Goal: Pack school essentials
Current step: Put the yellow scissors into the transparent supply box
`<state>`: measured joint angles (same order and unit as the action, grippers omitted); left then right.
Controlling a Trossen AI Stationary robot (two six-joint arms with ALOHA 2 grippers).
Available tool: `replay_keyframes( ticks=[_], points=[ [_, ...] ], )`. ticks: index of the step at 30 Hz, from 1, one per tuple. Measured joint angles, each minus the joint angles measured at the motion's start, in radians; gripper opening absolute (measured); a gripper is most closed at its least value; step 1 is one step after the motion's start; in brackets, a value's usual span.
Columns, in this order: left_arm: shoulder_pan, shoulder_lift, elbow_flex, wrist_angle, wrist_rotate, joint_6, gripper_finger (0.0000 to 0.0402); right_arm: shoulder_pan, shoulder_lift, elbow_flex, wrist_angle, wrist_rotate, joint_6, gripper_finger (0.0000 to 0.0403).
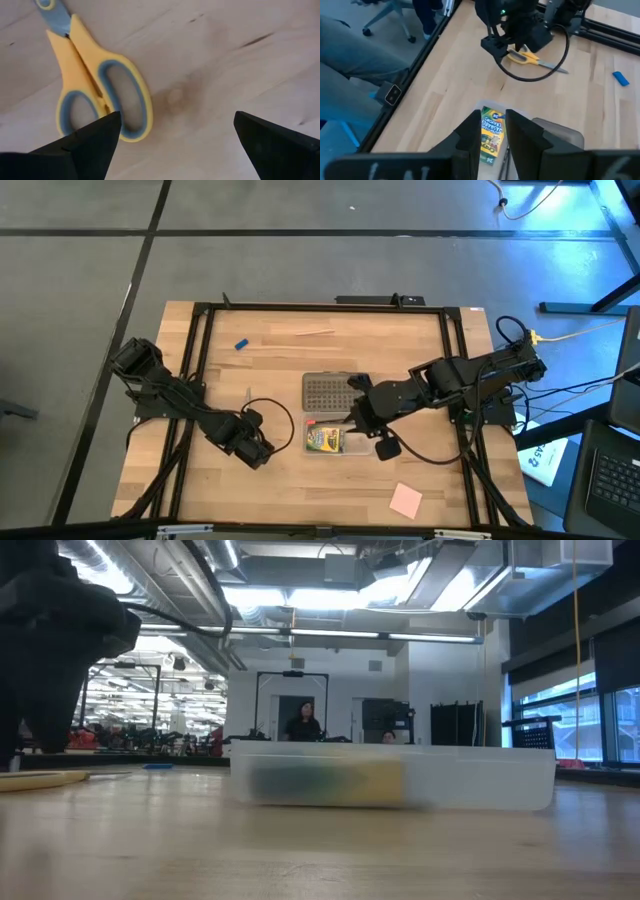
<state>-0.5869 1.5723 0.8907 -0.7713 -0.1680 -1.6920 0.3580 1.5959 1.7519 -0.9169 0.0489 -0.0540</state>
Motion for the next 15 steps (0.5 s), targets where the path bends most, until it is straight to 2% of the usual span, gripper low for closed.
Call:
replay_keyframes(
  ticks=[15],
  points=[
    [0.000, 0.000, -0.001, 0.009, -0.045, 0.000, 0.0381, -0.001, 0.000, 0.000, 0.000, 0.001, -0.005, 0.0092]
  ],
)
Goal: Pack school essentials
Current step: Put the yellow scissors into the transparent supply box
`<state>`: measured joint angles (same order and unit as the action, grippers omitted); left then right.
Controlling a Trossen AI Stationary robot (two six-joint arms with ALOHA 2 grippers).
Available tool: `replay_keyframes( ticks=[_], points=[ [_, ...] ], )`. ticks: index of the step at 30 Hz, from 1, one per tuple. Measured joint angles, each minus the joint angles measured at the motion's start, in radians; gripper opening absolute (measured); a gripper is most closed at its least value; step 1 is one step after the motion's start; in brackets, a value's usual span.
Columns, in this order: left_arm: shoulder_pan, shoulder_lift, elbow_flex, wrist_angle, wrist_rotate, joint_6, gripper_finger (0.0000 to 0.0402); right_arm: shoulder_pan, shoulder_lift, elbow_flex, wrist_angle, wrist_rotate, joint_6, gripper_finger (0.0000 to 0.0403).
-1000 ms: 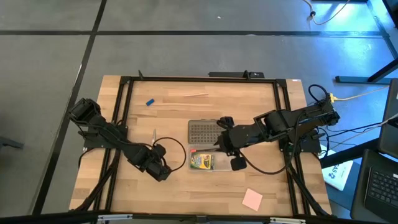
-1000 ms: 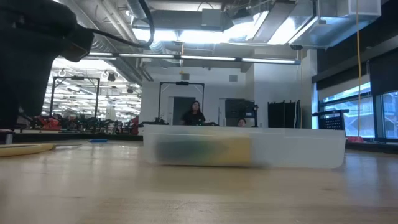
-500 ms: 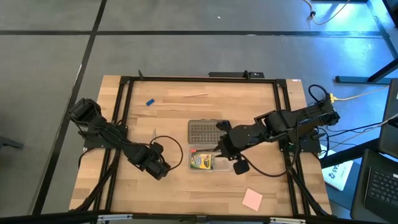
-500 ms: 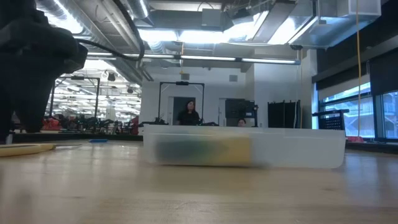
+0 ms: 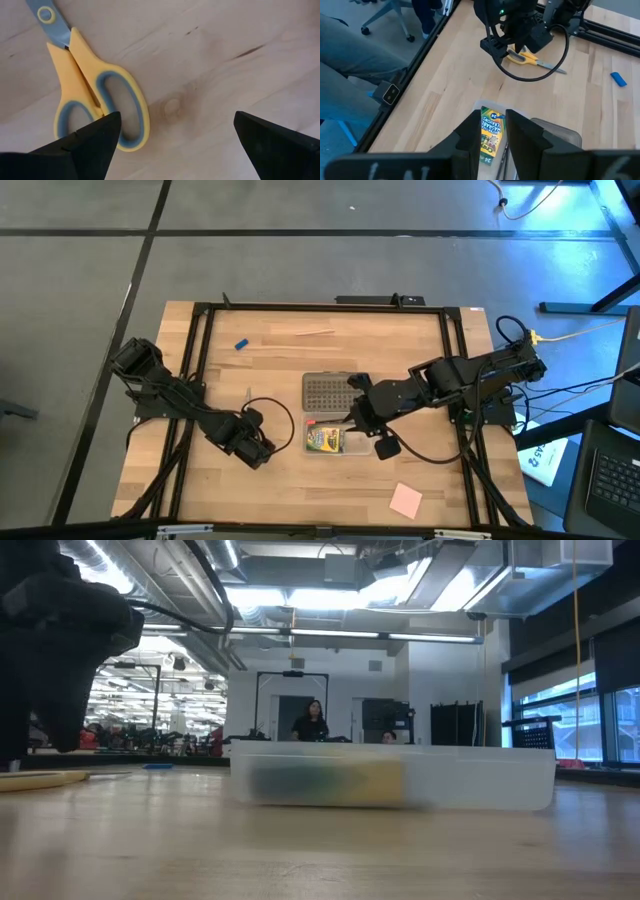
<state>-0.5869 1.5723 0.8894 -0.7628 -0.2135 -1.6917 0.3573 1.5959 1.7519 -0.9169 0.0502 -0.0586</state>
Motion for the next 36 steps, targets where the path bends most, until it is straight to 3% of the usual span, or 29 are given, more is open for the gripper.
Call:
replay_keyframes(
  ticks=[14, 36],
  points=[
    [0.000, 0.076, 0.000, 0.012, 0.005, 0.002, 0.0381, 0.000, 0.000, 0.000, 0.000, 0.000, 0.000, 0.0092],
    [0.002, 0.074, 0.000, 0.044, 0.054, -0.030, 0.0381, 0.000, 0.000, 0.000, 0.000, 0.000, 0.004, 0.0092]
  ],
)
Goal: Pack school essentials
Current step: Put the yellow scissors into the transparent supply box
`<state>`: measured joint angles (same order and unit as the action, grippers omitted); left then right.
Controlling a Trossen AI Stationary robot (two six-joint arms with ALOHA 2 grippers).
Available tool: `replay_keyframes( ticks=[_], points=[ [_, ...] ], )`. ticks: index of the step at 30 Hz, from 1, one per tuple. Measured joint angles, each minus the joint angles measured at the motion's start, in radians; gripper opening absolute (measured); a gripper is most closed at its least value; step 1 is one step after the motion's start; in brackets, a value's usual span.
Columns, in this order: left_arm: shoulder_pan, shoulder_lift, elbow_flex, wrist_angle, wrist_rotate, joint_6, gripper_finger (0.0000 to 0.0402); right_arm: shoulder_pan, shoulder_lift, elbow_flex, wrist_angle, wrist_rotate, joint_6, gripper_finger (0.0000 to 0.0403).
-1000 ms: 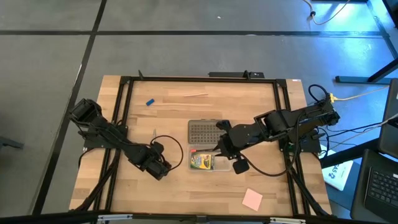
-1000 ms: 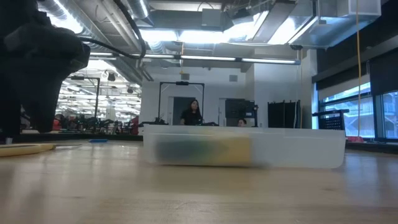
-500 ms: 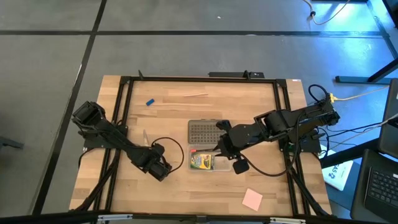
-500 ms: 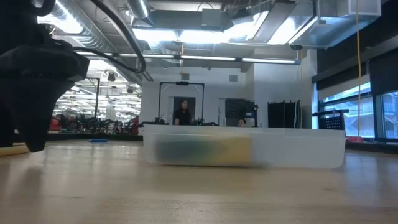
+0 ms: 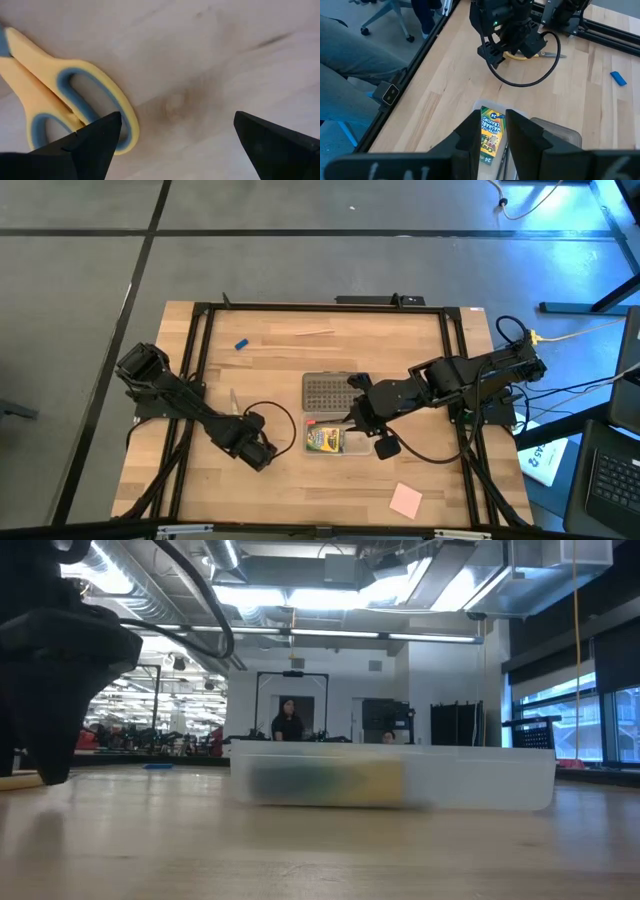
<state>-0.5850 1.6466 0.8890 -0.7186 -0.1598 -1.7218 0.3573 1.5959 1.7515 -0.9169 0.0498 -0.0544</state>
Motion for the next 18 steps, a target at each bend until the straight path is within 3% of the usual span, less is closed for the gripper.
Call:
replay_keyframes(
  ticks=[11, 18],
  points=[
    [-0.001, 0.000, 0.000, 0.136, 0.079, 0.177, 0.0381, 0.000, 0.000, 0.000, 0.000, 0.000, -0.003, 0.0092],
    [-0.008, 0.000, 0.000, 0.132, 0.076, 0.214, 0.0381, 0.000, 0.000, 0.000, 0.000, 0.000, -0.003, 0.0092]
  ],
)
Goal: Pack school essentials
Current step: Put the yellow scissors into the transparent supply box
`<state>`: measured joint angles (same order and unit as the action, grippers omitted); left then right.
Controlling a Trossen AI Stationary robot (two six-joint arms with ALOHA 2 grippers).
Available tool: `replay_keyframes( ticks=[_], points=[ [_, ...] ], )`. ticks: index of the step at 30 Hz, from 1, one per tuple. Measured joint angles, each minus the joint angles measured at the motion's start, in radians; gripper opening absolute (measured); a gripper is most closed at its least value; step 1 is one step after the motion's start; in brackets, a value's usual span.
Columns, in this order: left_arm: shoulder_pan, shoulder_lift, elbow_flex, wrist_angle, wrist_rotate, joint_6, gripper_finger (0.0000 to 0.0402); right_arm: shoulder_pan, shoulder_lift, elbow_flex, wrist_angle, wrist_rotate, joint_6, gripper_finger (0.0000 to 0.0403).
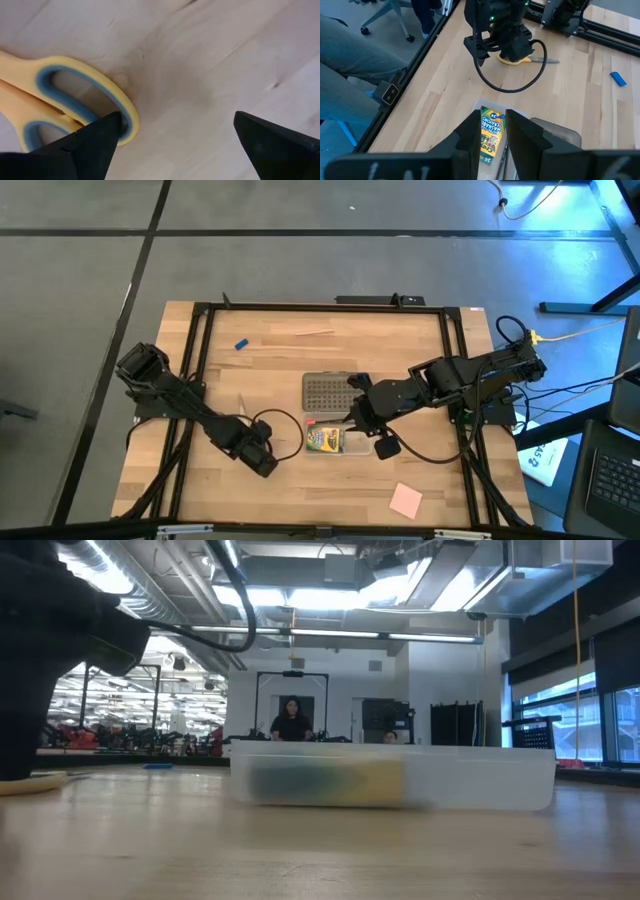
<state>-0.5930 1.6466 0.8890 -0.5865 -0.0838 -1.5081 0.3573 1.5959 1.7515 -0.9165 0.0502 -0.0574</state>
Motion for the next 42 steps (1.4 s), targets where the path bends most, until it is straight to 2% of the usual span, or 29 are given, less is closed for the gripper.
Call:
replay_keyframes(
  ticks=[16, 22, 31, 42],
  points=[
    [-0.002, 0.046, 0.005, -0.015, 0.034, 0.031, 0.0364, 0.000, 0.000, 0.000, 0.000, 0.000, 0.000, 0.0092],
    [-0.002, 0.047, 0.003, -0.018, 0.035, 0.031, 0.0344, 0.000, 0.000, 0.000, 0.000, 0.000, 0.000, 0.0092],
    [-0.002, 0.050, 0.003, -0.053, 0.038, 0.029, 0.0275, 0.000, 0.000, 0.000, 0.000, 0.000, 0.000, 0.0092],
    [-0.002, 0.052, 0.001, -0.091, 0.031, 0.022, 0.0167, 0.000, 0.000, 0.000, 0.001, 0.001, 0.000, 0.0092]
  ],
)
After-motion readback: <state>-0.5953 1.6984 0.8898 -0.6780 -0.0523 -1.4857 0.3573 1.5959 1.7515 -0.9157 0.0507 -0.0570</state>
